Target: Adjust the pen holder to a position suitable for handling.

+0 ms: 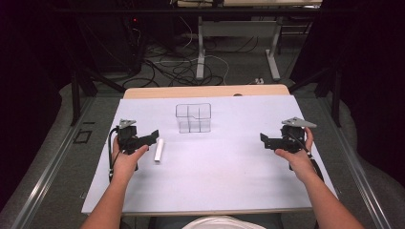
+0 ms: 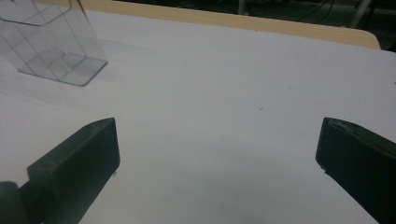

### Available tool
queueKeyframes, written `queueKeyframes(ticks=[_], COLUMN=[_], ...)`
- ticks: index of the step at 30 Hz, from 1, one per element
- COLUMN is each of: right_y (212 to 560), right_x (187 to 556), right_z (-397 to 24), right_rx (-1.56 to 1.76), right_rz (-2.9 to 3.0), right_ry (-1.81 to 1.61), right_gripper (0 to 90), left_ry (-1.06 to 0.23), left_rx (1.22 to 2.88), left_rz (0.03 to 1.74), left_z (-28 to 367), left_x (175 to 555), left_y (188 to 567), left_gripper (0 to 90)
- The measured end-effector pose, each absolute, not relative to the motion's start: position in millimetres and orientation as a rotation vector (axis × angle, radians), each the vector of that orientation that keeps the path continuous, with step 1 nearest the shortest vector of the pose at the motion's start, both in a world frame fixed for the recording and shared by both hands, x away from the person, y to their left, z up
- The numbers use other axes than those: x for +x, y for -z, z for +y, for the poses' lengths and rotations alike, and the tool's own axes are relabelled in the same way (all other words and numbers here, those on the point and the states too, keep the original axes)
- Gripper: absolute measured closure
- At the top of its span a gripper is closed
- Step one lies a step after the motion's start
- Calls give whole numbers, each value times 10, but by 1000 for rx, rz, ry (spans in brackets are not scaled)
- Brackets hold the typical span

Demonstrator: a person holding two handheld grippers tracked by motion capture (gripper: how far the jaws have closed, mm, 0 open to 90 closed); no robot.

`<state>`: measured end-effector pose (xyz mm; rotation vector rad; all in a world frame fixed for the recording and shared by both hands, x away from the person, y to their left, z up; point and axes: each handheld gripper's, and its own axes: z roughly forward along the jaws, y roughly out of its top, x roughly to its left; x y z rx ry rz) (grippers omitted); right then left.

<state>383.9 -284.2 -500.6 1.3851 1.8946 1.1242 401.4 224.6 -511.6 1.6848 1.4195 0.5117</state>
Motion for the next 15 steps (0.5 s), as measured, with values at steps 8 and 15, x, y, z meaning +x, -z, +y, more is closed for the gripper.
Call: queueKeyframes(ticks=[8,15], right_y=[5119,5143], right_x=[3880,3899], right_z=[-2860,-2835], right_rx=[1412,1433], right_rz=[1872,1853], right_ry=[-1051,-1048], right_gripper=[0,0], left_ry=[-493,-451], left_rx=[1688,1649], left_rz=[1377,1365], left_z=[2148,2064], left_x=[4047,4109], left_y=[5006,4872], left_gripper=[52,66])
